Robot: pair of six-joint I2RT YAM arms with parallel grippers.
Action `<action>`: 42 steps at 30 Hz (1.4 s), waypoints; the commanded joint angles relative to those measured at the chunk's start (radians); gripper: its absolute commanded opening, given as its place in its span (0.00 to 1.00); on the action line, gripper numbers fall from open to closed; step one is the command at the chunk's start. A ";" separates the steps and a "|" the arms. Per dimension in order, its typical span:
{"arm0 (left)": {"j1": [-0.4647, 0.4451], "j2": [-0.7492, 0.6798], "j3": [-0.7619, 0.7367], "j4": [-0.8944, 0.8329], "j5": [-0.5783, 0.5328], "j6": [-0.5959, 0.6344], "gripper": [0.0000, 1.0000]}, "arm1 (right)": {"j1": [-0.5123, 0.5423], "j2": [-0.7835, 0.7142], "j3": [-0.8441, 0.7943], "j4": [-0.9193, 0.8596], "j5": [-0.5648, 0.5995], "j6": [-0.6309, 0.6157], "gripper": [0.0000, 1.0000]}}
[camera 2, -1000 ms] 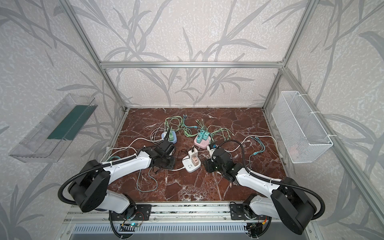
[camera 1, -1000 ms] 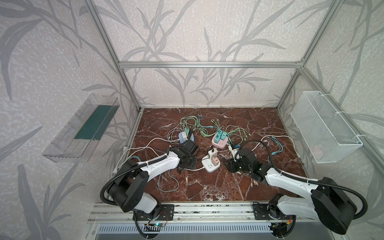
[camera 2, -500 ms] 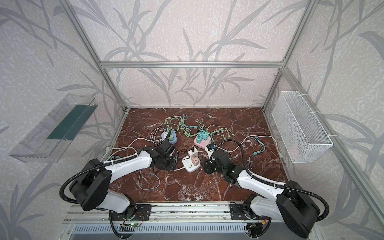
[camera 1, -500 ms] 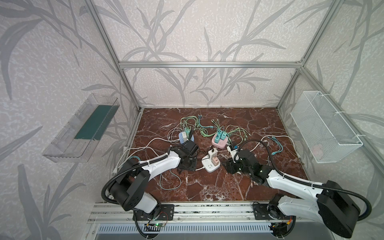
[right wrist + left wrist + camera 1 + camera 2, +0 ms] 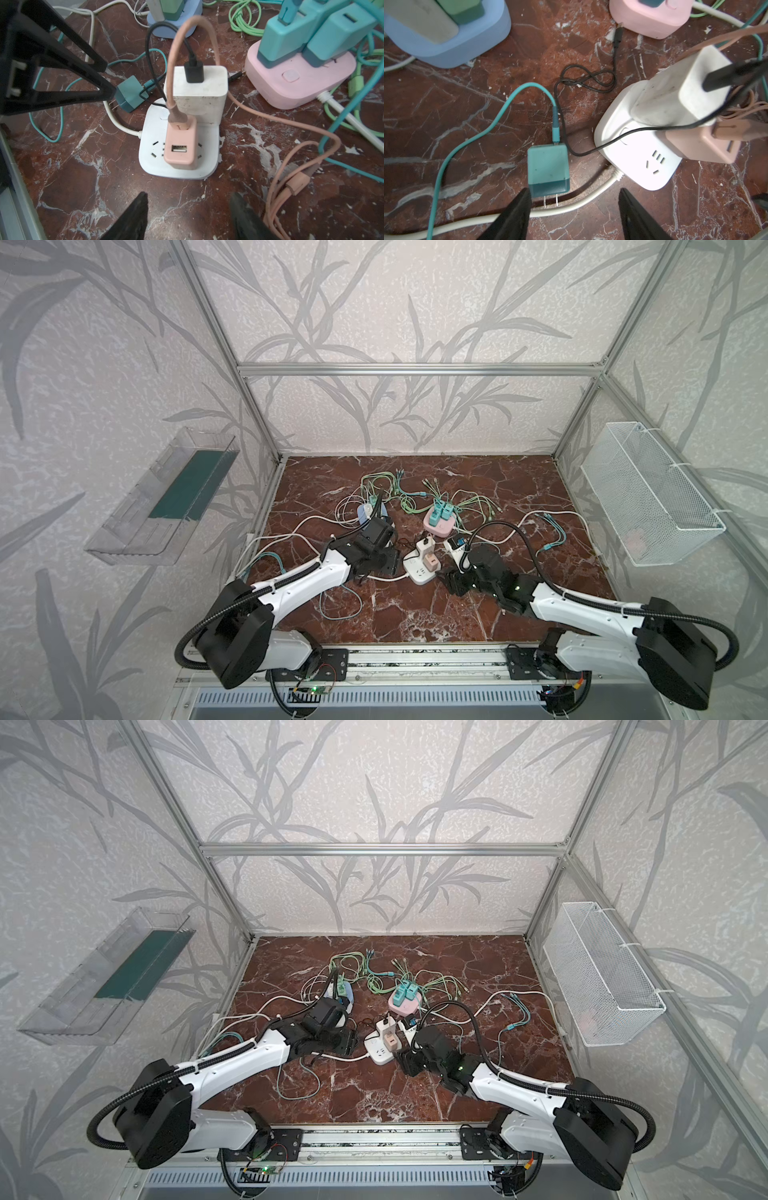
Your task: Pull the plug off the socket
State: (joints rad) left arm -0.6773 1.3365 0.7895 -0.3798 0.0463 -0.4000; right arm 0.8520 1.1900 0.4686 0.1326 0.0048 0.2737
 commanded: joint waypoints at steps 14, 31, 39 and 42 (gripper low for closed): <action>-0.057 0.112 -0.006 0.149 0.045 0.018 0.60 | 0.054 0.236 0.202 -0.132 0.108 0.000 0.55; -0.065 0.203 0.017 0.188 0.047 0.014 0.60 | 0.056 0.338 0.274 -0.156 0.107 0.051 0.41; -0.071 0.229 0.022 0.204 0.045 -0.001 0.60 | 0.056 0.353 0.281 -0.160 0.099 0.054 0.34; -0.073 0.234 0.023 0.193 0.032 -0.003 0.60 | 0.055 0.352 0.282 -0.157 0.098 0.058 0.31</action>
State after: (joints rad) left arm -0.7444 1.5517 0.7868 -0.1719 0.0982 -0.3946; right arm 0.9024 1.5311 0.7280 -0.0059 0.0998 0.3218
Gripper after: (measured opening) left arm 0.601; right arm 0.322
